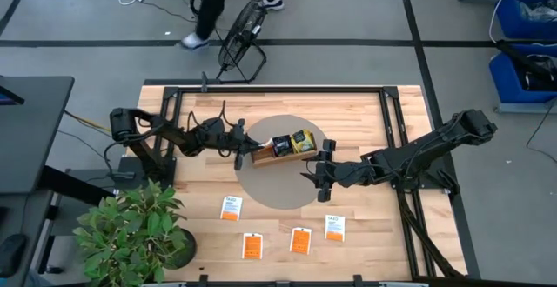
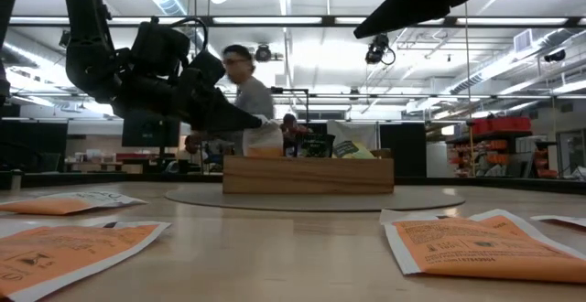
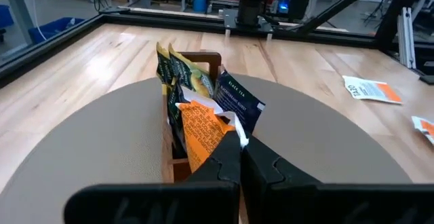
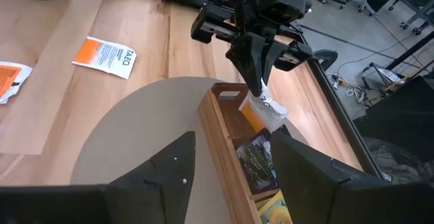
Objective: Pick & Place Tea
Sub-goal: Put the white tea bag into the left section of the wooden organizer
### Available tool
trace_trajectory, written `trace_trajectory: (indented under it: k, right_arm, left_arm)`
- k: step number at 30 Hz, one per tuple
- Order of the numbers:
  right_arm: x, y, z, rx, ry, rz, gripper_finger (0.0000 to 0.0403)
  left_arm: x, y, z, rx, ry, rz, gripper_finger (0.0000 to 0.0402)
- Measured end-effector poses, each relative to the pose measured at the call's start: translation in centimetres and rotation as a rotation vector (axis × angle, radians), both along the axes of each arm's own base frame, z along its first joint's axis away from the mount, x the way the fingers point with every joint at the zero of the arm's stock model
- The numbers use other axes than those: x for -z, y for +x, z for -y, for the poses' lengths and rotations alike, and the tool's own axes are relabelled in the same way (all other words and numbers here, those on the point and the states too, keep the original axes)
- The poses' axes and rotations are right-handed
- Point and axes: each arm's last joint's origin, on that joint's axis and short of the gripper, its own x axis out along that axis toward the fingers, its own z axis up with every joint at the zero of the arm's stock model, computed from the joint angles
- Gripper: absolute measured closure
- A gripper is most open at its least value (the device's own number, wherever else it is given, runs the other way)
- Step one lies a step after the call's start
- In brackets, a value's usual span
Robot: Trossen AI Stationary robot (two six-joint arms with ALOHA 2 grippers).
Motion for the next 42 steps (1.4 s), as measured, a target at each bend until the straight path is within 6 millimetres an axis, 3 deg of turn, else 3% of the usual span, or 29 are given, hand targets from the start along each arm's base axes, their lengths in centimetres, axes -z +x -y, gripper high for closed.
trace_trajectory:
  k: [8,16,32,42]
  right_arm:
    - [0.0,0.0,0.0,0.000,0.000,0.000,0.0202]
    - [0.0,0.0,0.0,0.000,0.000,-0.001,0.0202]
    - [-0.1,0.0,0.0,0.004,0.008,0.009,0.0202]
    - [-0.1,0.0,0.0,0.004,0.008,0.009,0.0202]
  left_arm:
    - [0.0,-0.2,0.0,0.000,-0.018,-0.029,0.0400]
    - [-1.6,-0.6,0.2,-0.002,-0.014,-0.024,0.0400]
    - [-0.9,-0.7,0.0,-0.054,0.032,-0.077,0.0398]
    - [-0.5,-0.8,-0.1,-0.122,0.041,-0.124,0.0353]
